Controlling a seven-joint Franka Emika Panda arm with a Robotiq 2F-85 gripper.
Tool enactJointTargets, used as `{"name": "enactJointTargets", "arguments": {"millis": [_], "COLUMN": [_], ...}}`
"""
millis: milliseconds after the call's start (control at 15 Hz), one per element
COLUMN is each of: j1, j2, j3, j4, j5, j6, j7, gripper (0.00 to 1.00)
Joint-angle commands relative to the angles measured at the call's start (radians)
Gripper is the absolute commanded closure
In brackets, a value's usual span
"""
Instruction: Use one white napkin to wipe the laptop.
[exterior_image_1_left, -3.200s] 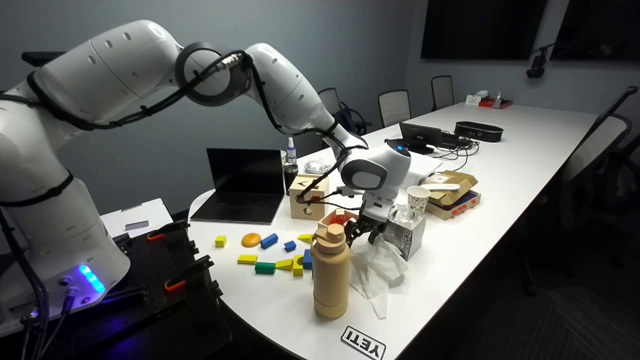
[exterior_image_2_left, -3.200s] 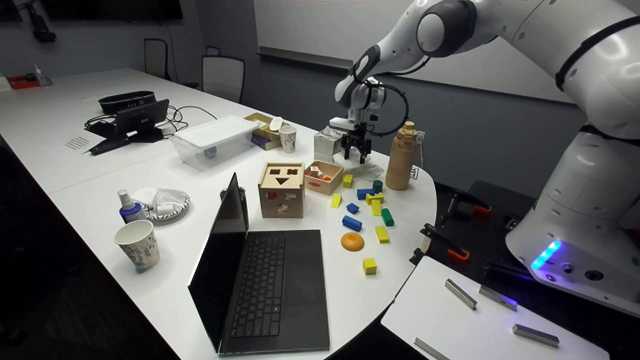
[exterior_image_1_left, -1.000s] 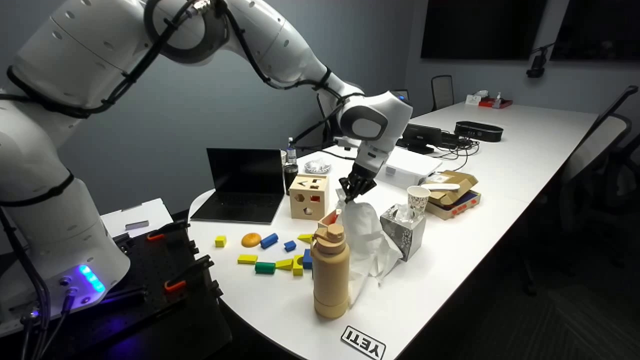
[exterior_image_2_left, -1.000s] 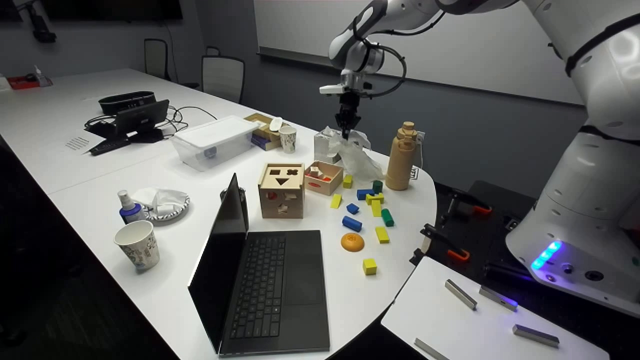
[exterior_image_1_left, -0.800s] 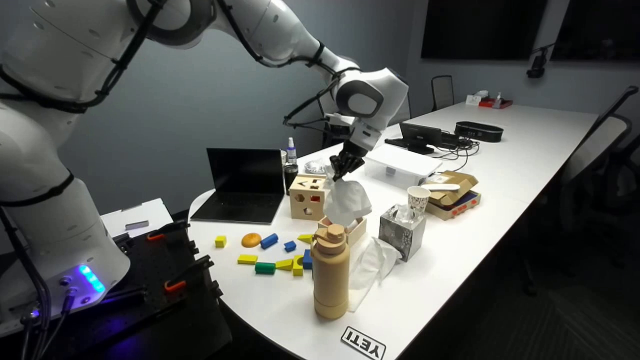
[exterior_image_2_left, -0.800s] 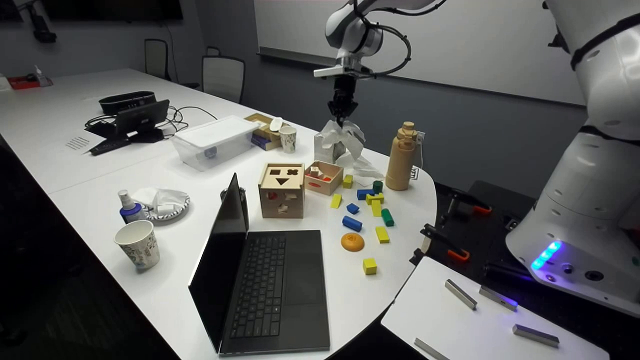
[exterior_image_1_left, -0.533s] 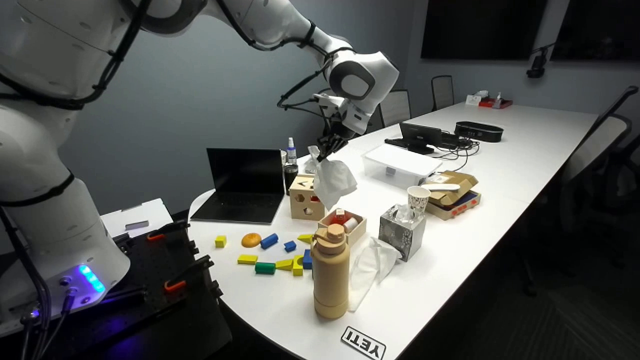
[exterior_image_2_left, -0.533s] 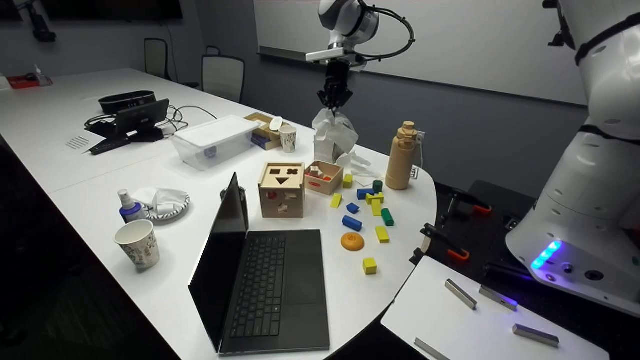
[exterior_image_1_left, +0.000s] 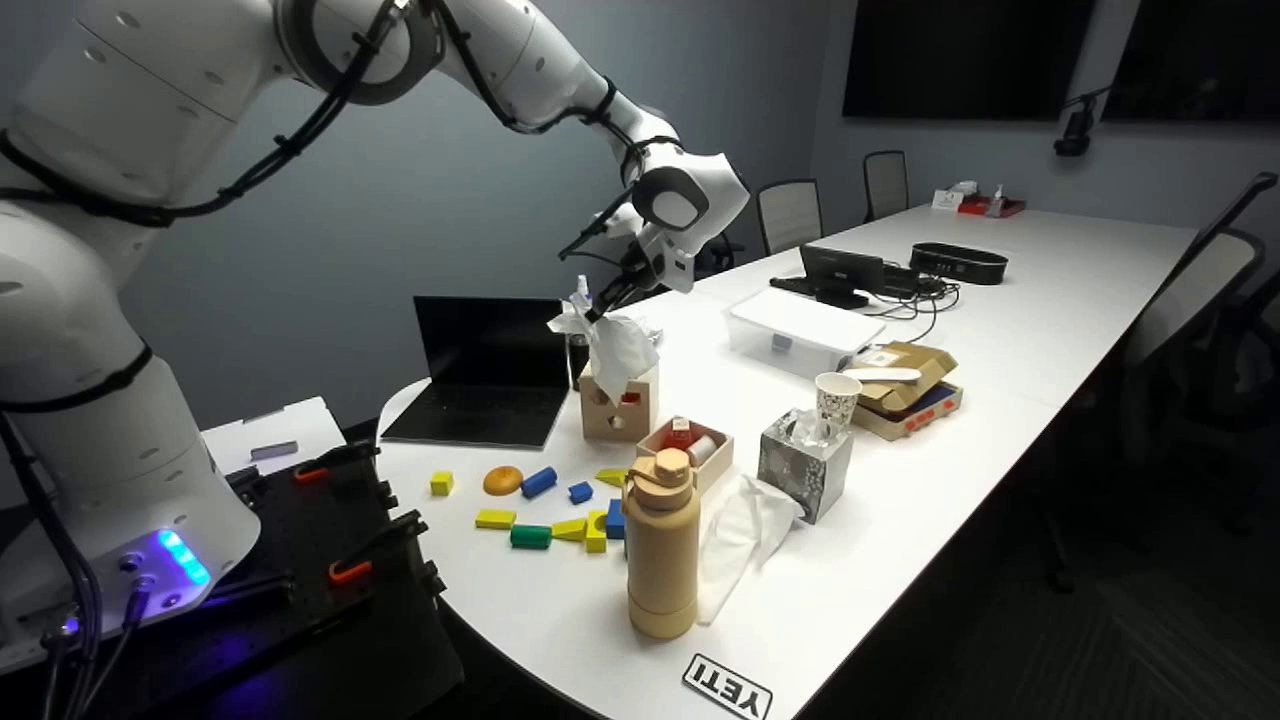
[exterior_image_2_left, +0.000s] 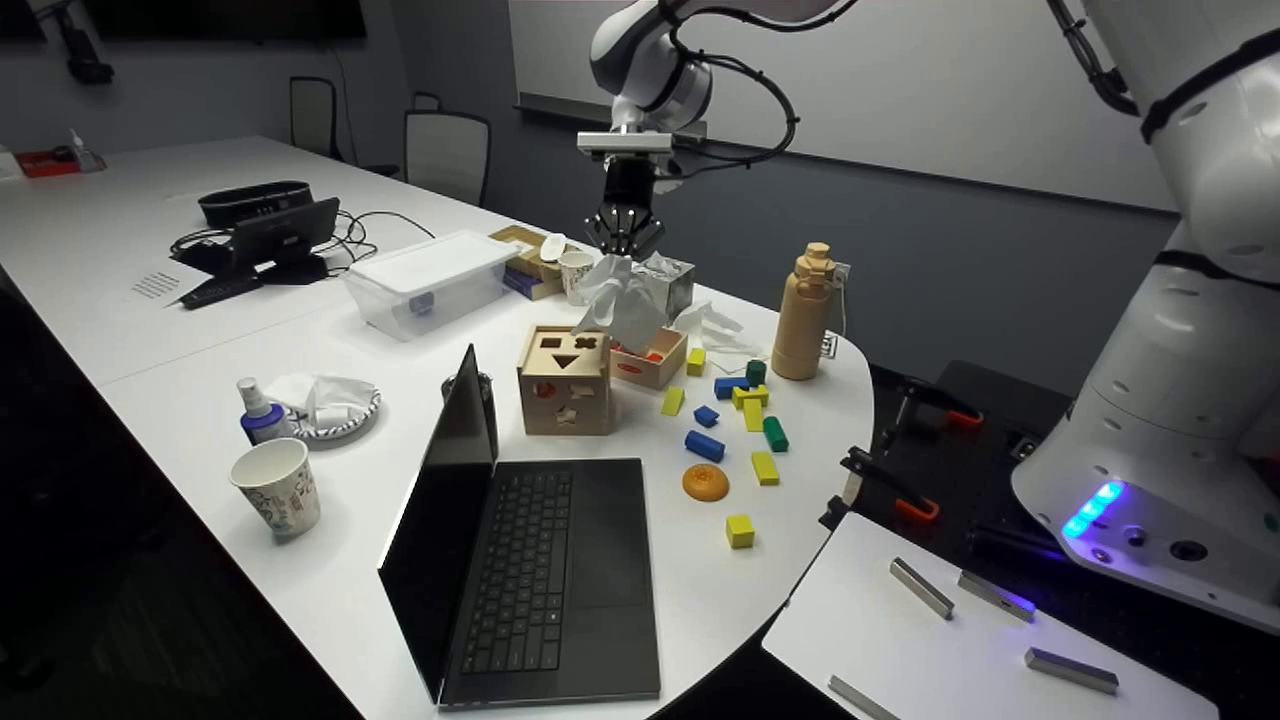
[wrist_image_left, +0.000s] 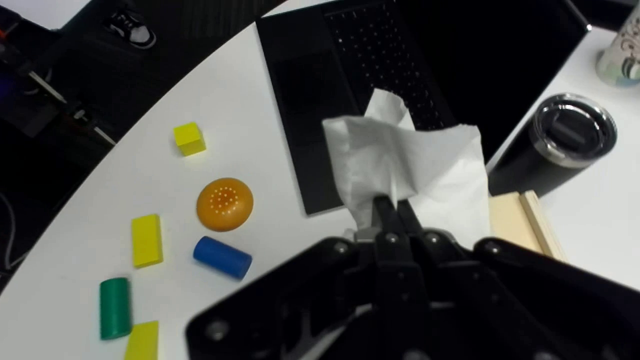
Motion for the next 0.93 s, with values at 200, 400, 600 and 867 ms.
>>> {"name": "enactJointTargets", "arguments": {"millis": [200, 400, 600, 867], "j1": [0.011, 0.030, 0.028, 0.028], "j2": [0.069, 0.091, 0.091, 0.091], "j3": [0.012, -0.013, -0.013, -0.013], "j4": [-0.015, 0.006, 0.007, 0.007], "j5": [0.149, 0.146, 0.148, 0.148], "j6": [-0.003, -0.013, -0.013, -0.013], "j7": [-0.272, -0.261, -0.263, -0.263], "gripper": [1.00, 0.99, 0.99, 1.00]}}
